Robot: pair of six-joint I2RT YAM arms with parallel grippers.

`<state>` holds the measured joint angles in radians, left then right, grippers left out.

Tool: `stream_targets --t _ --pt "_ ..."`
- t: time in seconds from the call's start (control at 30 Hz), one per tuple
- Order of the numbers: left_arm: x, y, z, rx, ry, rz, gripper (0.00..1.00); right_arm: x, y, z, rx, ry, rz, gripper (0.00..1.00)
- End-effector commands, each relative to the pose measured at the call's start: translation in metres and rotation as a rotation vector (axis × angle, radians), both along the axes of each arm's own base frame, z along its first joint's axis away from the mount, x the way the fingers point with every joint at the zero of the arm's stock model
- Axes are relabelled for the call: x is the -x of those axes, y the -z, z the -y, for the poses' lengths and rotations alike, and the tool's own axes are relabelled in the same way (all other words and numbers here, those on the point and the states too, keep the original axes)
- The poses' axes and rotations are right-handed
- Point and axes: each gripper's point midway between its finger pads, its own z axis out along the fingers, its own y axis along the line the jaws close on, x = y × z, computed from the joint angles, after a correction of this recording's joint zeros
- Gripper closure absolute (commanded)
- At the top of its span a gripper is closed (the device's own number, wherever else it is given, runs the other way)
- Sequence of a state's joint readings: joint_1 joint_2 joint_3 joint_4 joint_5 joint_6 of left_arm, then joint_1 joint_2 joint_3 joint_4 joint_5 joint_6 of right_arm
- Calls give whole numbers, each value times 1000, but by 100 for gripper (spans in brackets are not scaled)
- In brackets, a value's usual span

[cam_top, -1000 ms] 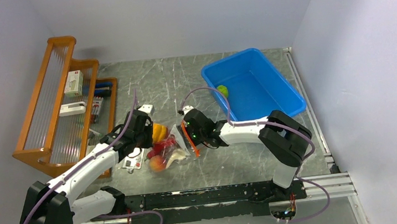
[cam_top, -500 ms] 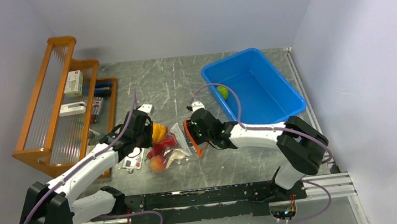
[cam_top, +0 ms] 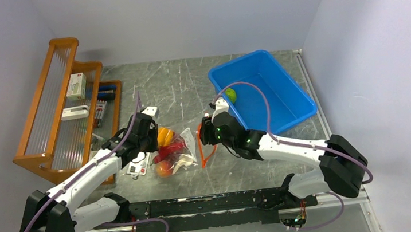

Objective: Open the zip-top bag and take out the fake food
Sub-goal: Pick up the fake vegetable from the zipper food storage bag, then place the fake vegetable in the bin.

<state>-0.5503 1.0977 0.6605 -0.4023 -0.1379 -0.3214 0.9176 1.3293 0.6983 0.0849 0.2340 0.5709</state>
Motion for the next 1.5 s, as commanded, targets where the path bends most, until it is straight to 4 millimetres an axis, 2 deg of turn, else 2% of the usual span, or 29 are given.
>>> stream_targets --t 0.0,0.1,0.13,0.23,0.4,0.43,0.53,0.63,0.67,0.7,0.77,0.87,0.97,1.03,1.1,1.17,1.23,1.37,1.47 --pt "-11 -15 -1 4 -27 42 93 -13 -20 17 -14 100 83 69" --pt "-11 -17 -3 -1 -36 48 92 -14 -27 26 -17 130 107 69" --pt "-12 -18 -3 0 -37 52 88 -14 -29 28 -21 140 113 69" --pt "-13 -25 -3 13 -39 70 68 -14 -40 33 -46 160 134 69" --pt "-14 -42 -6 43 -67 130 52 -16 -56 41 -57 190 175 69" --pt "-14 -46 -9 43 -76 144 46 -17 -58 44 -50 202 180 69" --pt "-14 -59 -14 78 -140 178 27 -19 -64 56 -23 249 194 70" --pt "-13 -72 -21 96 -183 217 15 -21 -70 72 18 303 214 70" --pt "-13 -76 -24 101 -200 234 4 -22 -74 79 28 332 222 71" --pt "-13 -80 -27 105 -215 251 1 -22 -77 86 41 358 233 72" --pt "-12 -86 -31 121 -238 280 2 -24 -86 101 57 415 261 72" --pt "-11 -92 -27 190 -250 309 2 -22 -118 118 -7 477 319 73" --pt "-9 -97 -19 232 -215 317 2 -23 -150 137 -50 543 391 78" --pt "-7 -102 -17 212 -176 303 2 -25 -163 158 -17 634 414 84" --pt "-4 -105 -25 142 -170 279 2 -30 -171 177 67 691 428 84" --pt "-3 -102 -39 57 -189 270 2 -39 -173 195 144 736 416 84" --pt "-3 -100 -44 34 -205 277 2 -52 -168 210 188 744 384 83" --pt "-3 -106 -35 112 -197 307 2 -82 -150 230 133 685 285 82" --pt "-7 -110 -34 133 -209 334 2 -101 -127 230 107 630 174 80"
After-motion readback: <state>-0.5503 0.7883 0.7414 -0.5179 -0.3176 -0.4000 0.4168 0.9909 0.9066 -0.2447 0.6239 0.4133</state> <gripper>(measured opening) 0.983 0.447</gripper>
